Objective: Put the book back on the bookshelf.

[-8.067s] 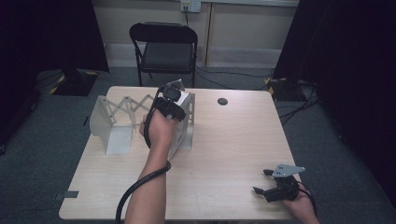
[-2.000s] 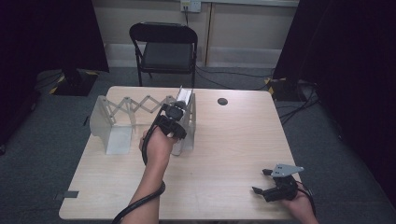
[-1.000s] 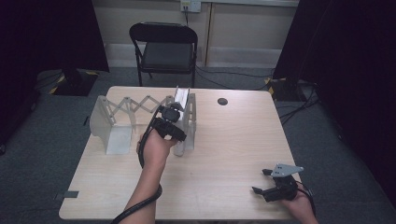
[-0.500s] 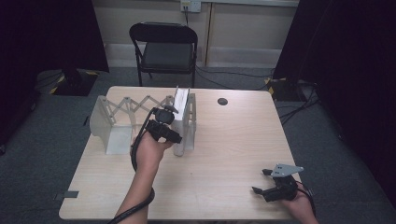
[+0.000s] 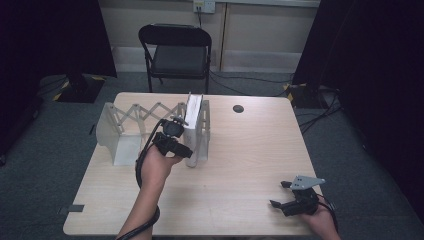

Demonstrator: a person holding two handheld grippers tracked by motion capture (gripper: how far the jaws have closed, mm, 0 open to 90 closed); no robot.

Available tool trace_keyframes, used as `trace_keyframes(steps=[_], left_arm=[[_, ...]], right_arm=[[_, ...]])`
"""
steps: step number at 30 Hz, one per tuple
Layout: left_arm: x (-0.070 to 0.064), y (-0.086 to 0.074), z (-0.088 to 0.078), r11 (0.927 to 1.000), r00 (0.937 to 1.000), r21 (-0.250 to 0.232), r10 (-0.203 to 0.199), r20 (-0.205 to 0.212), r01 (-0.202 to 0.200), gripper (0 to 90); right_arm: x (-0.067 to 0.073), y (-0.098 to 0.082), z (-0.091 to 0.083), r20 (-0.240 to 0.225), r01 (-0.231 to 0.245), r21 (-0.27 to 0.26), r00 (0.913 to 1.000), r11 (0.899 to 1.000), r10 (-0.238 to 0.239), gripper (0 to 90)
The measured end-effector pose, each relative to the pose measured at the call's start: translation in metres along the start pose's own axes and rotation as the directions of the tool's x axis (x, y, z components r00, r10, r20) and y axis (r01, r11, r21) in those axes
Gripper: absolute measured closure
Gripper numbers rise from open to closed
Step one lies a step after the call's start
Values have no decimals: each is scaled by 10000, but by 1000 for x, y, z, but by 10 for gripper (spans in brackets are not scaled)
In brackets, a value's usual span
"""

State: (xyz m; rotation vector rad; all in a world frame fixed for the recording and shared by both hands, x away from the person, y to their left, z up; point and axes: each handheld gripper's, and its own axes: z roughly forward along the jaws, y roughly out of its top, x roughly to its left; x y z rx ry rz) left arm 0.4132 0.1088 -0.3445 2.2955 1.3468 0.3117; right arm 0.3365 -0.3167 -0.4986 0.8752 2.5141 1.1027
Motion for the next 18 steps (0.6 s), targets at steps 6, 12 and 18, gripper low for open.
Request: trace_keyframes(steps=[6,12,18], left_arm=[[1,-5,-1,9998,9999,-197,-3,141,6,283],[0,-11,0,9995,9997,-304,-46,239,53,264],[-1,-16,2,9992,9990,-393,-52,443,69,246]], right_arm=[[0,0,0,-3,13,6,10000,10000,-13,142],[0,0,0,1,26,7,10000,10000,-26,142],[0,0,0,5,24,1,10000,10000,-24,142]])
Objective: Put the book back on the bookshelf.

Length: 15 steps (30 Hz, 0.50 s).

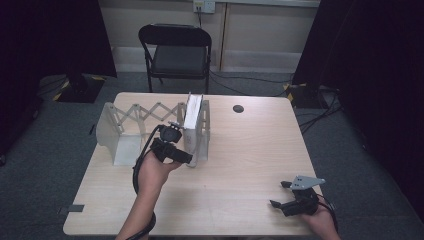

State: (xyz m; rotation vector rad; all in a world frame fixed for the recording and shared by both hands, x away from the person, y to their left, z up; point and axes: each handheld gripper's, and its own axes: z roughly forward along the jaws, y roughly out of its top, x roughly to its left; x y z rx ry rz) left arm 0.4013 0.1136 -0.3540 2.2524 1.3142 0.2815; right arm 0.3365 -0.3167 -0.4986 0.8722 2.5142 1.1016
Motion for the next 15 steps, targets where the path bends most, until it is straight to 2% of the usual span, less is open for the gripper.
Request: trace_keyframes(steps=[5,15], left_arm=[[-2,-3,0,9997,9998,-207,-104,153,107,229],[-3,-12,4,9995,9995,-245,227,217,-222,194]], right_arm=[[0,0,0,-3,-5,0,10000,10000,5,143],[0,0,0,-3,0,2,10000,10000,0,143]])
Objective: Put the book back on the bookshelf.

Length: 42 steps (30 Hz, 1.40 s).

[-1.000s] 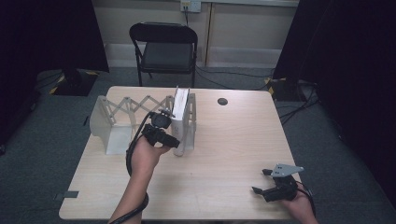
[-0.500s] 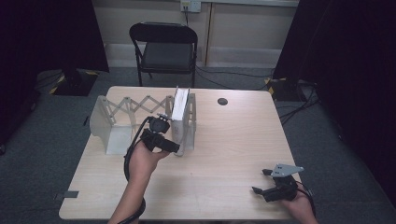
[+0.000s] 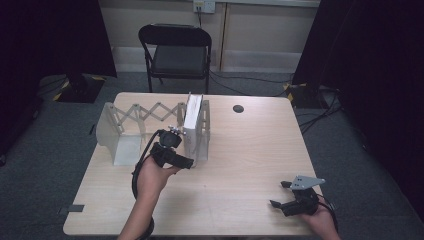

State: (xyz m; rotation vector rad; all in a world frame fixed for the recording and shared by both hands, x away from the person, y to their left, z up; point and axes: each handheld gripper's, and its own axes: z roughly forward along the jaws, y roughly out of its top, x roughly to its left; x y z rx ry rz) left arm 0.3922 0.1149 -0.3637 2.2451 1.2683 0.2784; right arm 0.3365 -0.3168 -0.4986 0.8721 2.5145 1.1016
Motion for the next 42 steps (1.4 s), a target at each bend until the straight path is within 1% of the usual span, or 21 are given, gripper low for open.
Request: trace_keyframes(steps=[1,7,9,11,14,15,17,19,21,24,28,29,31,37,39,40,42], left_arm=[[0,-1,1,10000,10000,-53,-13,76,13,193],[-1,-4,2,9998,9999,-213,29,162,-25,182],[-2,-6,3,9996,9996,-269,42,263,-35,178],[-3,-8,4,9995,9996,-296,122,240,-115,175],[-2,-11,4,9992,9994,-377,112,332,-99,172],[-2,-12,5,9992,9995,-383,138,292,-127,170],[-1,-13,6,9991,9993,-402,153,341,-139,168],[-1,-15,7,9991,9995,-402,147,276,-136,159],[0,-17,7,9987,9994,-480,161,290,-147,152],[1,-19,9,9988,9994,-487,92,327,-76,149],[2,-23,12,9994,9991,-319,173,385,-160,144],[2,-24,14,9994,9992,-281,214,344,-204,135],[2,-26,15,9991,9990,-367,211,393,-197,119],[3,-31,18,9990,9992,-376,264,313,-252,113],[4,-34,19,9989,9992,-331,345,224,-337,113],[5,-35,20,9988,9990,-324,372,262,-363,113],[6,-37,21,9991,9992,-293,328,230,-321,113]], right_arm=[[0,0,0,-7,-6,6,10000,10000,6,142],[0,0,0,-9,-4,5,10000,10000,4,142],[0,0,0,-7,4,3,10000,10000,-4,142],[0,0,0,-6,4,6,10000,10000,-4,142],[0,0,0,-4,2,1,10000,10000,-2,142],[0,0,0,-3,-1,-1,10000,10000,1,142],[0,0,0,-13,-6,11,10000,10000,6,142],[0,0,0,-8,-2,6,10000,10000,2,142],[0,0,0,-10,0,6,10000,10000,0,142],[0,0,0,-7,3,-1,10000,10000,-3,142],[0,0,0,-5,1,-3,10000,10000,-1,142],[0,0,0,-8,2,4,10000,10000,-2,142],[0,0,0,-5,4,-3,10000,10000,-4,142],[0,0,0,-2,1,-2,10000,10000,-1,143],[0,0,0,-4,-6,-2,10000,10000,6,143],[0,0,0,-6,-4,2,10000,10000,4,142],[0,0,0,-3,-12,-3,10000,10000,12,142]])
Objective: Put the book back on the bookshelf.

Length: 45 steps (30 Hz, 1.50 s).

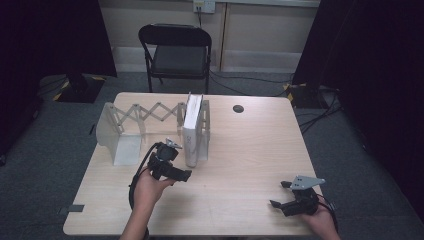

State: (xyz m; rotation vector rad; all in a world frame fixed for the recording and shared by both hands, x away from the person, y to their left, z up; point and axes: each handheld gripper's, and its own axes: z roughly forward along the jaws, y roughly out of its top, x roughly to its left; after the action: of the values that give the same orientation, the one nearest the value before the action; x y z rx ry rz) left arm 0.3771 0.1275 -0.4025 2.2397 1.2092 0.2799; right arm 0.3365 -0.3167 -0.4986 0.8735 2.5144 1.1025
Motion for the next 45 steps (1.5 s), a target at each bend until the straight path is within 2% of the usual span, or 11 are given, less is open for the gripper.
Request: trace_keyframes(steps=[9,11,19,29,35,45], left_arm=[[3,-8,2,9999,9999,39,146,29,-146,114],[4,-11,4,10000,9999,75,58,84,-59,114],[6,-17,8,9992,9998,350,197,73,-200,108],[10,-23,7,9993,9997,285,249,48,-250,108],[18,-32,7,9999,9998,76,137,174,-138,109],[32,-47,4,9999,9999,-49,102,-25,-102,112]], right_arm=[[0,0,0,-1,7,0,10000,10000,-7,142],[0,0,0,-1,9,-1,10000,10000,-9,142],[0,0,0,-3,8,-2,10000,10000,-8,142],[0,0,0,-5,20,4,10000,10000,-20,142],[0,0,0,-1,18,-4,10000,10000,-18,143],[0,0,0,-3,6,-3,10000,10000,-6,142]])
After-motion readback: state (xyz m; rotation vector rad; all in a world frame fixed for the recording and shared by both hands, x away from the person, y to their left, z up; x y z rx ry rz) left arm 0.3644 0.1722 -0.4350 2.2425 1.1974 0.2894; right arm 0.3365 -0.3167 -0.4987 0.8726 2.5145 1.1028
